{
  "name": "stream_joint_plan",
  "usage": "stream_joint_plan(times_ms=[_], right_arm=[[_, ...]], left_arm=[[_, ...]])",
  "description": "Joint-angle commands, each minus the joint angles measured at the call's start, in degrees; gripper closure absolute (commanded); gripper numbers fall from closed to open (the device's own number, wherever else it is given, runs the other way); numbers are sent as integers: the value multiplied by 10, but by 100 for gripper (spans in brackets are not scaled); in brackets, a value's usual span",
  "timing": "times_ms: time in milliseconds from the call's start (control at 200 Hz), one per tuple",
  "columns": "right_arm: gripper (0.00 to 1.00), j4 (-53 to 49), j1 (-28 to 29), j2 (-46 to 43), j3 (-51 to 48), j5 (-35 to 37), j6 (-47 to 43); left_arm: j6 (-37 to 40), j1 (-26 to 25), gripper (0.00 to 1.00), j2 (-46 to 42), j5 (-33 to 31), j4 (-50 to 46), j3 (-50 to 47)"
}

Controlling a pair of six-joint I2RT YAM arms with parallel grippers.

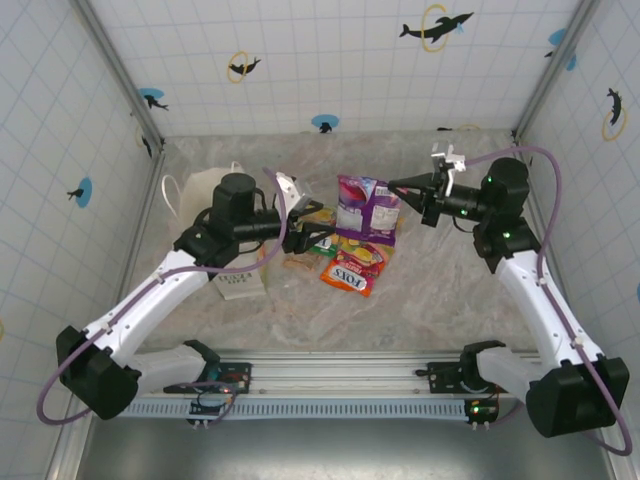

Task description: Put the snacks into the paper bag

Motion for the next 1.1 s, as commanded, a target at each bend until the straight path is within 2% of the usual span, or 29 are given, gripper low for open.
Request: stream_joint_plan(times_ms=[0,170,415,540,675,941,1096], right_arm=[[100,74,2,-29,-14,-44,28],[100,139,10,-36,-27,-67,73],[100,149,29,-28,-23,-81,75],[100,158,34,-23,-25,-79,81],[100,163,37,-20,-27,-65,81],[100,186,43,-10,-37,-53,89],[100,186,46,-11,-39,-51,87]], left_arm=[[7,-2,31,8,26,51,-3],[-13,-2,33,23,63,99,-5],[-13,-3,33,49,109,123,8],[-4,-11,35,58,153,122,13],[20,-24,46,56,198,114,18],[0,-30,61,39,188,150,5],[-20,-30,76,39,166,154,13]])
